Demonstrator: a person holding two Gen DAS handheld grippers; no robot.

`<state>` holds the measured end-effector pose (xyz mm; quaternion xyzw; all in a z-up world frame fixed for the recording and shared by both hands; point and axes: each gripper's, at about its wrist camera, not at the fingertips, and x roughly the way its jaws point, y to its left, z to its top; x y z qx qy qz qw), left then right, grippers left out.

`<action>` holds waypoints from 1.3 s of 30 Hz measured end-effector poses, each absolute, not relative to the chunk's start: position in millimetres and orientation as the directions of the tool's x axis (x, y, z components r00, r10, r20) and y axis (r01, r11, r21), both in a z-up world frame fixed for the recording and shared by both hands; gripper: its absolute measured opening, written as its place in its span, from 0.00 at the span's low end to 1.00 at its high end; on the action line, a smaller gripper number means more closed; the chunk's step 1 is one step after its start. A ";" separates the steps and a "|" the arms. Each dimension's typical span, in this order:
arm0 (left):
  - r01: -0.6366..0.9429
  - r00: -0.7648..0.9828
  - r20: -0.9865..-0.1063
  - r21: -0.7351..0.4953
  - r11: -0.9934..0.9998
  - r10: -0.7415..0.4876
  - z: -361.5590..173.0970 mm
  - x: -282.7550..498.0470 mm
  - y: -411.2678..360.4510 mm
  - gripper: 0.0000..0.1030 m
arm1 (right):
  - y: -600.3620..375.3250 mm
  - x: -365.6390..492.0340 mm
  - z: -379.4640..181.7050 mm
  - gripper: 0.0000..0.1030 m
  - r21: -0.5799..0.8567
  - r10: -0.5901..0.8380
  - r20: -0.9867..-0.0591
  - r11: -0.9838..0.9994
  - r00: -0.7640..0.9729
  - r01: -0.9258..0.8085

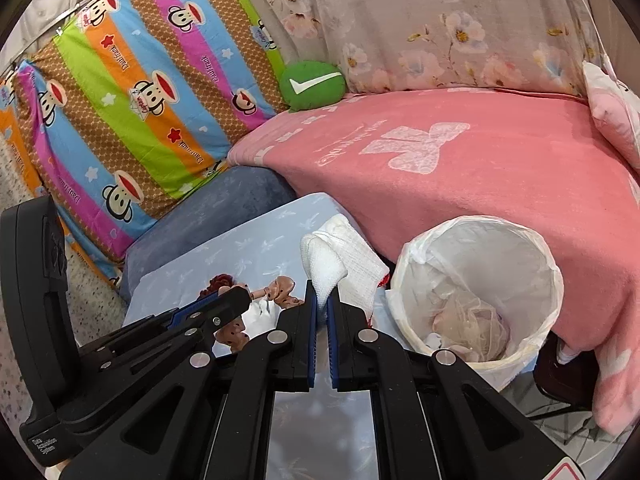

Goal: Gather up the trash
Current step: 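Carry the scrunchie and gloves to the bin and release both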

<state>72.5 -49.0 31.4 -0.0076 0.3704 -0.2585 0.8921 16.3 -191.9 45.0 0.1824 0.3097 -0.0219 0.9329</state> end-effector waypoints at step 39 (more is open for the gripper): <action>0.566 0.538 -0.666 -0.168 0.807 -0.517 21.9 99.4 -153.4 0.62 | -295.6 15.4 17.3 0.16 0.360 -0.079 -0.605 0.860 0.792 0.361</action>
